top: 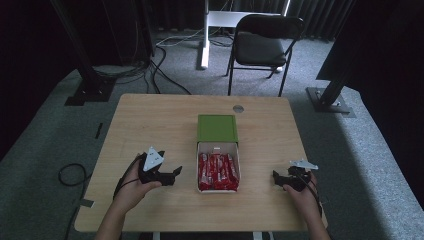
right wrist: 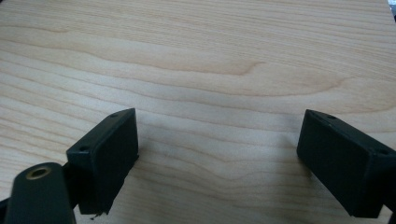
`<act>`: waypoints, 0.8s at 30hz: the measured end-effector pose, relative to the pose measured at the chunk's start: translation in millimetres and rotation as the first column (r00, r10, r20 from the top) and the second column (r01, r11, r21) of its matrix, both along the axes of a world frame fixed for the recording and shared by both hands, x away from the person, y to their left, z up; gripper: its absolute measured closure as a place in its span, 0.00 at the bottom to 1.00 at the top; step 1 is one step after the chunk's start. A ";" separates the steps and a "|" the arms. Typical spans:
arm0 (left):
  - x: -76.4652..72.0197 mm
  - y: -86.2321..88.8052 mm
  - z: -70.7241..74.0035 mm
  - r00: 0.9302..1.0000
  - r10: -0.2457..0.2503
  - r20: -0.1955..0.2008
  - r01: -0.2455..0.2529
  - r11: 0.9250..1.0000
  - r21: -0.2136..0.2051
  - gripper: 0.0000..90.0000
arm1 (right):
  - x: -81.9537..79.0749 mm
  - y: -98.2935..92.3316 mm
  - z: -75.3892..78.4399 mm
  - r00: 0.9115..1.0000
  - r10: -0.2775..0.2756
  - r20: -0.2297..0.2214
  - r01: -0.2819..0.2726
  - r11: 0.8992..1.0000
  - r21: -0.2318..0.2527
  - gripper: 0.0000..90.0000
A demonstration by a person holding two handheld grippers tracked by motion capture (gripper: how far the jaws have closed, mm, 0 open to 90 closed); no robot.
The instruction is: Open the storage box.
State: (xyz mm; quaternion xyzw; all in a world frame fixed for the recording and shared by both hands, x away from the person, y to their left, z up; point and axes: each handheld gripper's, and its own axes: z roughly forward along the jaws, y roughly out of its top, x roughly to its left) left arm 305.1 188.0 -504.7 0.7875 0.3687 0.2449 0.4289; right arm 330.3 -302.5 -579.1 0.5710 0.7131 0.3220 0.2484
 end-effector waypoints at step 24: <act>9.4 49.9 -47.8 0.962 0.238 -0.135 -0.229 0.970 0.081 0.12 | 0.0 -0.1 -0.1 1.000 0.001 0.001 -0.001 1.000 -0.003 0.13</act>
